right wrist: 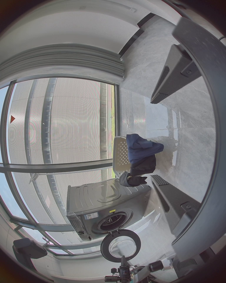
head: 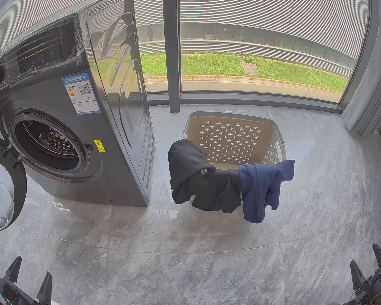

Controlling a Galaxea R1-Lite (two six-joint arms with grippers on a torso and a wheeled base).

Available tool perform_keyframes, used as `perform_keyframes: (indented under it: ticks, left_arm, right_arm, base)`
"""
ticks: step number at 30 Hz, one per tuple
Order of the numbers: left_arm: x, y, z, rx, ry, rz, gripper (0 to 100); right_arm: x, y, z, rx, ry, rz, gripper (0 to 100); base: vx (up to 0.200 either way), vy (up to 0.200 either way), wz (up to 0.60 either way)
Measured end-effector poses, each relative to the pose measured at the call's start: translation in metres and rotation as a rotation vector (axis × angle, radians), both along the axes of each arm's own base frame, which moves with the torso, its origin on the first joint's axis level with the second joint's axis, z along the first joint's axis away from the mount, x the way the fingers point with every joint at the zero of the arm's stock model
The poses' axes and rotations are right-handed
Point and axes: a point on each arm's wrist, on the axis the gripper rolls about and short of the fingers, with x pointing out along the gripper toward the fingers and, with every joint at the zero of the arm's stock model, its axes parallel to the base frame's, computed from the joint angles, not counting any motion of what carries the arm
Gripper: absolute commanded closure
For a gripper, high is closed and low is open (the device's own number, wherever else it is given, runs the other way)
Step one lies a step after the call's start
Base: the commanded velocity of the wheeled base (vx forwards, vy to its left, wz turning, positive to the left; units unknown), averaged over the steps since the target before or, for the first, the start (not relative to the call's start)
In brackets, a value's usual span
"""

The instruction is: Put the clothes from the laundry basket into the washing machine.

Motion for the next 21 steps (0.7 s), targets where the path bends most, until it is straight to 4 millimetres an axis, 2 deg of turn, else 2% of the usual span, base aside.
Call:
perform_keyframes:
  ticks: [2,8,17,21]
  left_arm:
    - [0.0,0.0,-0.0001,-0.001,0.0,0.0,0]
    - [0.0,0.0,0.0,-0.005,-0.001,-0.001,0]
    - [0.0,0.0,0.0001,-0.004,-0.001,0.0,0]
    - [0.0,0.0,0.0001,-0.002,-0.001,0.0,0]
  right_arm:
    - [0.0,0.0,0.0,0.0,0.0,0.0,0]
    - [0.0,0.0,-0.0001,0.0,0.001,-0.001,0]
    - [0.0,0.0,0.0,0.0,0.0,0.0,0]
    - [0.0,0.0,0.0001,0.0,-0.001,0.0,0]
  base:
    - [0.0,0.0,0.0]
    - [0.2,0.0,0.0]
    - [0.0,0.0,0.0]
    - [0.0,-0.2,0.0]
